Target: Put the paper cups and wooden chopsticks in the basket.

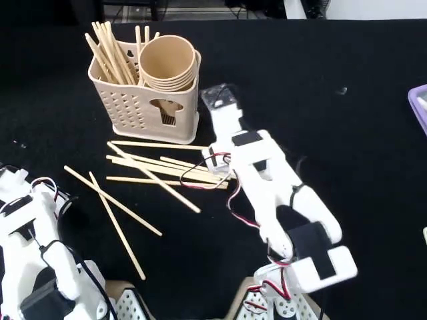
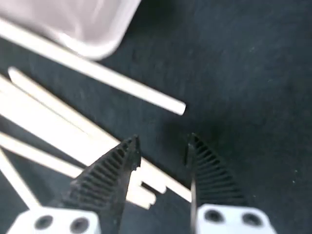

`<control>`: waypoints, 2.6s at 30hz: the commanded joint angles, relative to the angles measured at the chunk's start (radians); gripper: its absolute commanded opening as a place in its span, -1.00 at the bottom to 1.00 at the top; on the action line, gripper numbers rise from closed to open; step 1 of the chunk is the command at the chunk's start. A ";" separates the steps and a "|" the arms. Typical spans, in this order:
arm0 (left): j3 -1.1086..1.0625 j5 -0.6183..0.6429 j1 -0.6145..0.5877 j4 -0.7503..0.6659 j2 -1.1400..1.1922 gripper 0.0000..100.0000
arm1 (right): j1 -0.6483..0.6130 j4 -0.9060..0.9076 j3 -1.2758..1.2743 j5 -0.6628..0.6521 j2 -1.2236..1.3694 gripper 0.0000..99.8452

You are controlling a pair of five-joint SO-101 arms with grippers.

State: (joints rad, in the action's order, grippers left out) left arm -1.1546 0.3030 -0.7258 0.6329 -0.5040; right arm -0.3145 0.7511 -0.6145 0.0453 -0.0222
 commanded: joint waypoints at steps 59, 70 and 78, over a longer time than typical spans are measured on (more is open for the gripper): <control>0.004 0.008 -0.002 -0.012 -0.029 -0.67 | -0.152 -0.072 -0.404 -0.474 -0.401 -0.38; 0.004 0.008 -0.002 -0.012 -0.029 -0.67 | -0.305 -0.126 -0.449 -0.480 -0.400 -0.48; 0.002 0.008 -0.002 -0.012 -0.029 -0.67 | -0.316 -0.169 -0.449 -0.479 -0.364 -0.49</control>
State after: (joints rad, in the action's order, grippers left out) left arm -1.1546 0.3030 -0.7258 0.6329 -0.5040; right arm -0.6153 0.6345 -1.0748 -0.4242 -0.3798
